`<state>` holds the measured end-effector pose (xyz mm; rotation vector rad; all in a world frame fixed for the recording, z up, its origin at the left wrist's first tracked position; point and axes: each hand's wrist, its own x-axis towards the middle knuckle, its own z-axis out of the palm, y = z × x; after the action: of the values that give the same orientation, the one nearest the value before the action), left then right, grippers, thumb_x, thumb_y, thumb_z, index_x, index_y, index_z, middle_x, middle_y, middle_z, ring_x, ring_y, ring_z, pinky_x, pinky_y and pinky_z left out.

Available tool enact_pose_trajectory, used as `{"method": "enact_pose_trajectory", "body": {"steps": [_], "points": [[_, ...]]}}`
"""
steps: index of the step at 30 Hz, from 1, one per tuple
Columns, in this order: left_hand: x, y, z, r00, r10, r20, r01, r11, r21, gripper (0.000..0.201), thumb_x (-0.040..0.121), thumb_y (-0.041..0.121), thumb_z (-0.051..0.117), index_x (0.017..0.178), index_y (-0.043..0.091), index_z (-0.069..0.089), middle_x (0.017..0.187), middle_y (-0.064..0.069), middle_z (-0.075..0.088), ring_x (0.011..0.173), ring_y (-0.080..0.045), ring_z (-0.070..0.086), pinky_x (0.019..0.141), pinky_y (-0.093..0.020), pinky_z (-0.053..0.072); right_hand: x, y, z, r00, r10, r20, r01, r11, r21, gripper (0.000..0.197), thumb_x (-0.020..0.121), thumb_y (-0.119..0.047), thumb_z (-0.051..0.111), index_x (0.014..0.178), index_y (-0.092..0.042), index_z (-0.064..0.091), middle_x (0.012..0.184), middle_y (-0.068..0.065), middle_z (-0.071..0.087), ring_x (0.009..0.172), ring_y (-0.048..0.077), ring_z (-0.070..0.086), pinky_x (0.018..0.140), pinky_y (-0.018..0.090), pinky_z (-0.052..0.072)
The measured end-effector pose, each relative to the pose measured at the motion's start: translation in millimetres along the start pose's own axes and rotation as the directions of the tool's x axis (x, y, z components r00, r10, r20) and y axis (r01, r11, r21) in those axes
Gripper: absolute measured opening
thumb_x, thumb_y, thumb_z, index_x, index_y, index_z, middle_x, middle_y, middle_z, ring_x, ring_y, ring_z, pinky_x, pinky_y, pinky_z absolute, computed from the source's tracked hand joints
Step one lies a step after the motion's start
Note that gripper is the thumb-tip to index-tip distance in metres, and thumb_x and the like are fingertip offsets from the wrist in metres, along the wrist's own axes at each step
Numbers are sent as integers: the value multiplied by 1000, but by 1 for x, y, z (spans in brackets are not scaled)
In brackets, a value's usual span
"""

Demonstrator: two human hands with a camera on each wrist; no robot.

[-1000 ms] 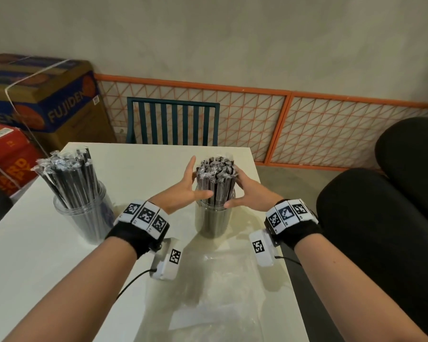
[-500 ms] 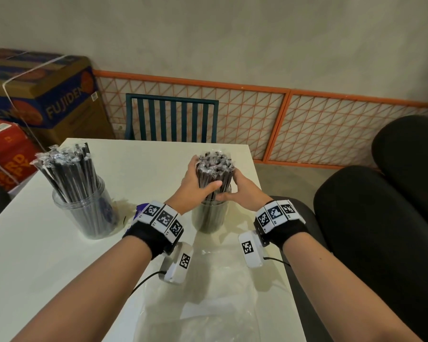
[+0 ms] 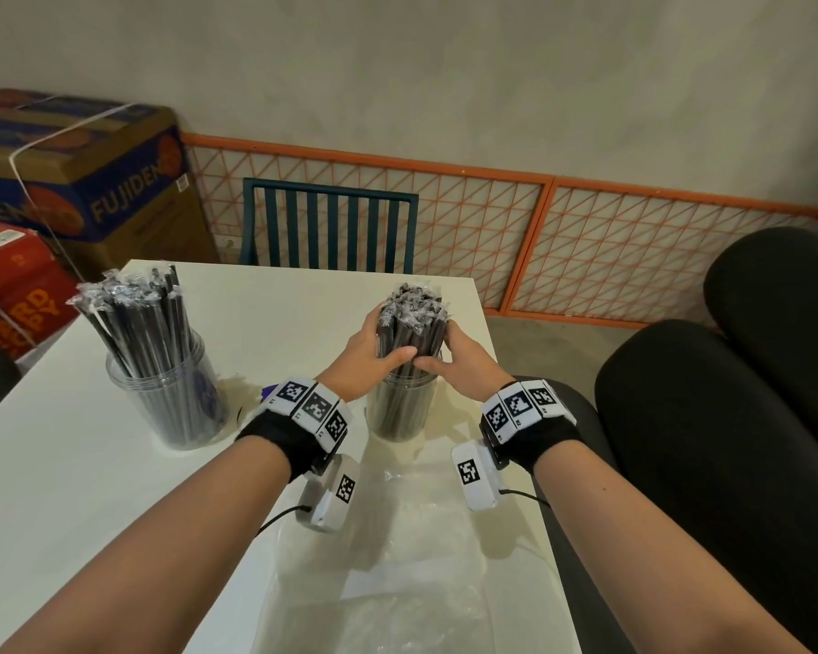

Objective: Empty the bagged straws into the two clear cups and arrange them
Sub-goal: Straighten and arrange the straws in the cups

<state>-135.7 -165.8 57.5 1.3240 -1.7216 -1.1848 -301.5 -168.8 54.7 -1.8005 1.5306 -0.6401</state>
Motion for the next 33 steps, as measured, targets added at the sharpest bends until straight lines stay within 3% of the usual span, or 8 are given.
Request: {"method": "enact_pose_trajectory", "body": {"steps": [3, 7, 11, 16, 24, 28, 31, 33], "points": [[2, 4, -4, 999, 10, 35, -10, 1000, 2, 60, 97, 15, 44, 147, 14, 12, 148, -5, 34, 133, -12, 32, 102, -21, 25, 2, -5, -3, 999, 2, -35, -3, 1000, -18, 55, 90, -18, 58, 139, -13, 33, 140, 9, 49, 131, 25, 44, 107, 35, 35], [3, -2, -13, 994, -38, 106, 44, 997, -60, 67, 98, 10, 38, 150, 20, -3, 156, -2, 19, 143, -16, 18, 111, -26, 17, 3, -9, -15, 998, -16, 61, 18, 999, -32, 87, 81, -14, 71, 147, -17, 15, 147, 6, 41, 136, 22, 38, 114, 39, 30], [-2, -7, -5, 990, -128, 54, 136, 975, -176, 77, 97, 13, 43, 148, 21, -14, 159, -2, 9, 145, -15, 13, 117, -35, 14, 3, 2, -19, 990, 24, 136, -20, 999, -31, 95, 77, -10, 75, 148, -17, 11, 151, 4, 33, 141, 21, 29, 117, 40, 24], [-4, 0, 13, 996, -24, -86, 16, 996, -85, 91, 90, 28, 57, 148, 15, -11, 157, 2, 12, 144, -12, 15, 109, -22, 15, 5, 12, -19, 981, 83, 176, -96, 993, 63, 96, 81, -13, 70, 150, -20, 4, 156, 3, 23, 144, 25, 23, 117, 44, 23], [-2, 3, 12, 995, -7, -96, 2, 999, -50, 100, 84, 27, 65, 148, 14, -11, 158, -3, 13, 144, -16, 17, 117, -33, 16, 13, 22, -11, 988, 63, 139, -77, 992, 103, 100, 75, -17, 75, 150, -20, 10, 154, 4, 29, 142, 24, 27, 117, 47, 24], [-9, 1, 7, 992, -70, -101, 68, 997, -21, 100, 85, 32, 63, 148, 16, -13, 159, -4, 5, 145, -16, 10, 113, -30, 15, -2, 14, -16, 971, 212, 113, -207, 977, -48, 91, 84, -19, 68, 149, -6, 6, 154, 10, 26, 141, 27, 29, 114, 40, 29], [-23, -4, -2, 992, -98, -84, 99, 995, 10, 99, 85, 35, 62, 148, 19, -13, 158, -7, 9, 145, -18, 13, 111, -30, 18, -21, 8, -19, 926, 350, 140, -289, 897, -334, 65, 91, -26, 59, 141, 0, 26, 146, 15, 38, 133, 29, 38, 105, 35, 35], [-37, -9, -16, 989, -140, -42, 141, 990, 27, 95, 86, 38, 59, 148, 22, -11, 157, -6, 15, 142, -19, 21, 108, -29, 23, -34, -2, -16, 900, 371, 229, -237, 858, -456, 55, 93, -30, 53, 137, -1, 36, 143, 14, 42, 130, 28, 41, 102, 33, 36]]}}
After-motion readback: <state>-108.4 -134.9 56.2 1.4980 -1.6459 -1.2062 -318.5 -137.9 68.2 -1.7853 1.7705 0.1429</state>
